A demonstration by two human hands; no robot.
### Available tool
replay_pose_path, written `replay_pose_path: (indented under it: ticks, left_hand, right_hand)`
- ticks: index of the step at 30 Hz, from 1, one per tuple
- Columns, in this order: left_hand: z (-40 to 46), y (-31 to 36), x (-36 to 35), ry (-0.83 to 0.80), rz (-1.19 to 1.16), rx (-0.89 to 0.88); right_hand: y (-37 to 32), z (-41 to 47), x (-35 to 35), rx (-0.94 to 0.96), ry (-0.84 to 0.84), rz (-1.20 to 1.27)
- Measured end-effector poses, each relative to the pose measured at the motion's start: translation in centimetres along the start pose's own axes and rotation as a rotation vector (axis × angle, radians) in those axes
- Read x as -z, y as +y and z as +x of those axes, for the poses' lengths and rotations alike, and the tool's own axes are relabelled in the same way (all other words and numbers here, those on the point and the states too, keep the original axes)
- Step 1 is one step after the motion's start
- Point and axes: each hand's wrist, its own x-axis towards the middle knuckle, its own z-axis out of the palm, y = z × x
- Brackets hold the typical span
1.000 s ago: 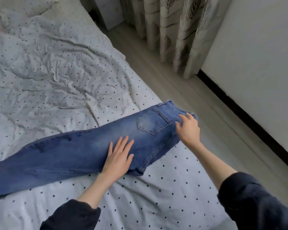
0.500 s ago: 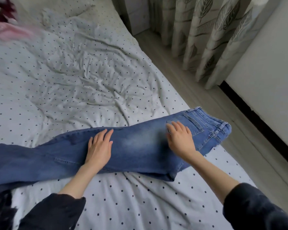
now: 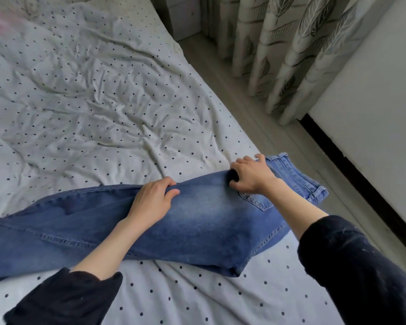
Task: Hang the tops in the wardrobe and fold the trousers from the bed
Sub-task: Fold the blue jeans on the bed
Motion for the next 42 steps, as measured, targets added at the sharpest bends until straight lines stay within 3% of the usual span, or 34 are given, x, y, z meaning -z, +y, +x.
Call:
replay_pose_path:
  ticks: [5,11,16,19,24,31,37,42]
  left_hand:
    - [0.0,3.6,-1.8,-0.065,-0.008,-0.107]
    - [0.3,5.1,-3.6,-0.094,0.177,-0.145]
    - [1.9,4.6,-4.1,-0.02,0.233,-0.202]
    - [3.9,5.0,-4.7,-0.074,0.323,-0.209]
    - [2.9,3.8,-5.1,-0.03,0.329,-0.186]
    - [-1.9,-4.8,0.2,0.034,0.418,-0.013]
    - [-4.5,-11.9,5.9,0.037,0.412,0.063]
    - [-7.3,-16.4,10.2,0.011,0.554,-0.027]
  right_hand:
    - [4.2,-5.7,0.6,-0.048,0.184,-0.049]
    - [8.2,-10.8,-2.2,-0.192,0.082,-0.015]
    - [8.7,-10.0,-4.2,-0.257,0.133,0.013]
    - [8.5,-8.6,-4.8,-0.369,0.055,0.064]
    - [3.6,-7.9,-6.0,-0.422,0.063,0.23]
    - [-6.2,-7.8,-6.5,-0.289,0.025,0.329]
    - [-15.0,-5.0,-6.2,-0.093,0.081,0.231]
    - [-21.8,-4.2,-5.9,0.111,0.135,0.219]
